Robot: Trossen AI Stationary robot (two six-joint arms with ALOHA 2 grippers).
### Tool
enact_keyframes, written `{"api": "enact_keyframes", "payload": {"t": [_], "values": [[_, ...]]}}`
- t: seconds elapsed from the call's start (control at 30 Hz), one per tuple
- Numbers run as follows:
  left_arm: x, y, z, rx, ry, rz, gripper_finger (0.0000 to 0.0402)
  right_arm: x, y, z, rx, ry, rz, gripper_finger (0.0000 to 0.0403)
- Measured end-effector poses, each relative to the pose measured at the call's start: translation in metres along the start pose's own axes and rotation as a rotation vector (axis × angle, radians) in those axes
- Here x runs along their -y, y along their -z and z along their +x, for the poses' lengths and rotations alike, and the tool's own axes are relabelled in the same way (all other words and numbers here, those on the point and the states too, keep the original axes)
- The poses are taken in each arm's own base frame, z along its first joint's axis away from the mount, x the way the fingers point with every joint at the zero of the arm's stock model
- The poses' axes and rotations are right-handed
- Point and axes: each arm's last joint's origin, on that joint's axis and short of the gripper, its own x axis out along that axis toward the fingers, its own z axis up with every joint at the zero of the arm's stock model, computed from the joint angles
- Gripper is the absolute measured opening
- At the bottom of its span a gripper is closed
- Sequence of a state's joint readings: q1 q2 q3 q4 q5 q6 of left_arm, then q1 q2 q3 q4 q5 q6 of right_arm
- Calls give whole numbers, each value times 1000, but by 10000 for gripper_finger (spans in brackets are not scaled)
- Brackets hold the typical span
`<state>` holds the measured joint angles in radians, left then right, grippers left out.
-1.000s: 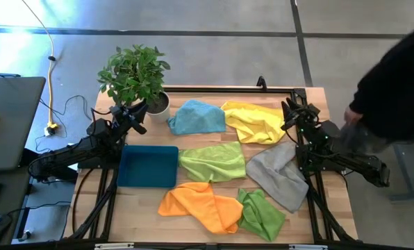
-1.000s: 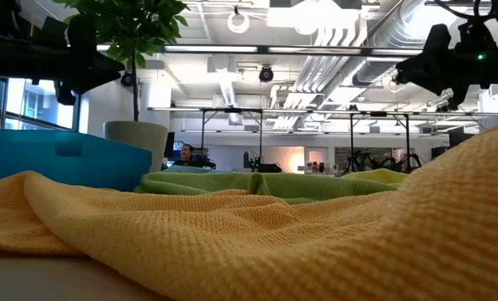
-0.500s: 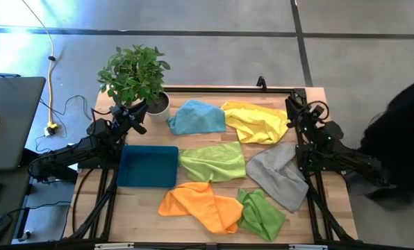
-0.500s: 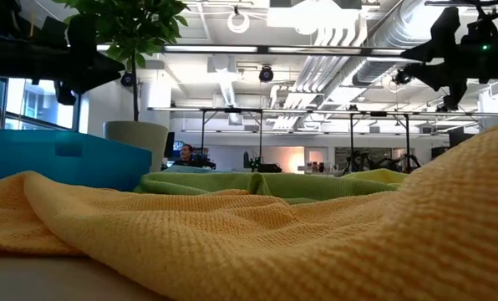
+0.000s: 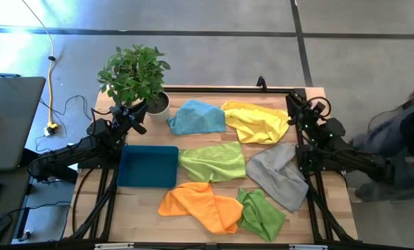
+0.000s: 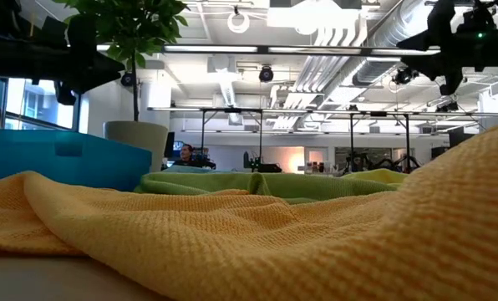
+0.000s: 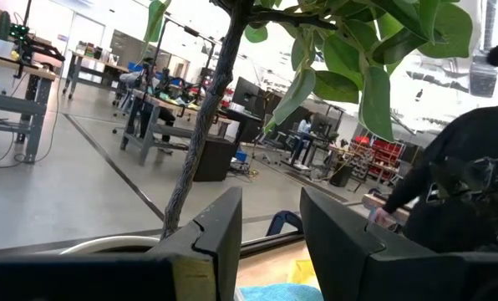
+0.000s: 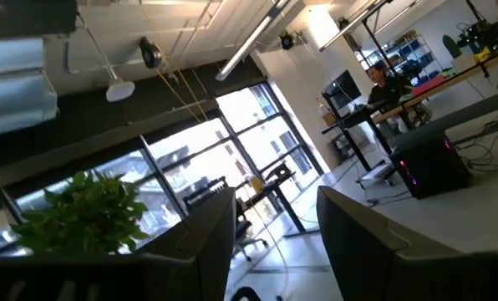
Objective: Fold microfiber towels
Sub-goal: Move the gray microfiber towel to the top right of the table
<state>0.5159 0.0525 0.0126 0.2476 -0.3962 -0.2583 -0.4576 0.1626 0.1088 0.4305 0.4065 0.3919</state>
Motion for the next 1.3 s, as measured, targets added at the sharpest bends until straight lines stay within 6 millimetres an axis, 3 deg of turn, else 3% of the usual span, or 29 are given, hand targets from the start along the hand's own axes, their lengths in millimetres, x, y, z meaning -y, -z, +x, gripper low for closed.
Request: {"api": "enact_keyframes", "payload": {"t": [0.27, 0.7, 0.87, 1.3], "values": [[0, 0, 0, 0, 0, 0, 113, -13, 0, 28, -122, 43, -147, 161], [0, 0, 0, 0, 0, 0, 113, -22, 39, 81, -471, 136, -408, 161], [0, 0, 0, 0, 0, 0, 113, -18, 60, 87, -669, 148, -428, 161], [0, 0, 0, 0, 0, 0, 113, -13, 106, 79, -1090, -29, -181, 161]]}}
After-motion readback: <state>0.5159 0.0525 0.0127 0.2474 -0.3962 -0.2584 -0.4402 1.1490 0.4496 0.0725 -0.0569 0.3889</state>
